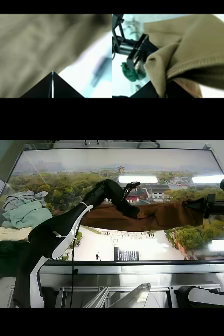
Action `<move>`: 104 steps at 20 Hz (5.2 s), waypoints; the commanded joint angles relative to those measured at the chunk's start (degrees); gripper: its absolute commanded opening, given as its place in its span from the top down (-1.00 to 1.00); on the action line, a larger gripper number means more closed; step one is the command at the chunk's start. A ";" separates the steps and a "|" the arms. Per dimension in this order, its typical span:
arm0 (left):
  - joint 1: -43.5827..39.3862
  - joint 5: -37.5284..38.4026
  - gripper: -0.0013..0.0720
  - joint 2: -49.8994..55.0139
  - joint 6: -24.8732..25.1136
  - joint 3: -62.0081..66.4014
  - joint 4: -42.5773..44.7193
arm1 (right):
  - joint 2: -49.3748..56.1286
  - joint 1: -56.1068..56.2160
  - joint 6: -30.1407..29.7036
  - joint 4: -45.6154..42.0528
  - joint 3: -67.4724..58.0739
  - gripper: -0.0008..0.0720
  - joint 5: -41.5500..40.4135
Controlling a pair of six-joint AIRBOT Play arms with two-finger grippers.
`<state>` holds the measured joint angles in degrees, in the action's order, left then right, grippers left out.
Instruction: Fold the shirts.
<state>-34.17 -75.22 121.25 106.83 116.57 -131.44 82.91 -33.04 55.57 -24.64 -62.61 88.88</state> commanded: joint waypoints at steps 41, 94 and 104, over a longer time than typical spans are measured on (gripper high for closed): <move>51.23 -12.46 0.92 -46.31 12.72 -53.16 -6.58 | 14.29 35.98 10.75 5.42 5.22 -0.82 -33.16; 47.45 -13.79 0.92 -65.70 14.40 -57.24 -11.30 | -32.22 1.77 28.41 -24.65 10.62 0.92 -4.94; 42.49 -7.39 0.91 -93.42 8.59 -79.25 -7.61 | -58.10 39.67 34.05 -35.71 25.81 0.93 -30.38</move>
<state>9.32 -84.49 33.34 117.10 40.91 -139.90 27.18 1.43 87.70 -58.74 -39.59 63.35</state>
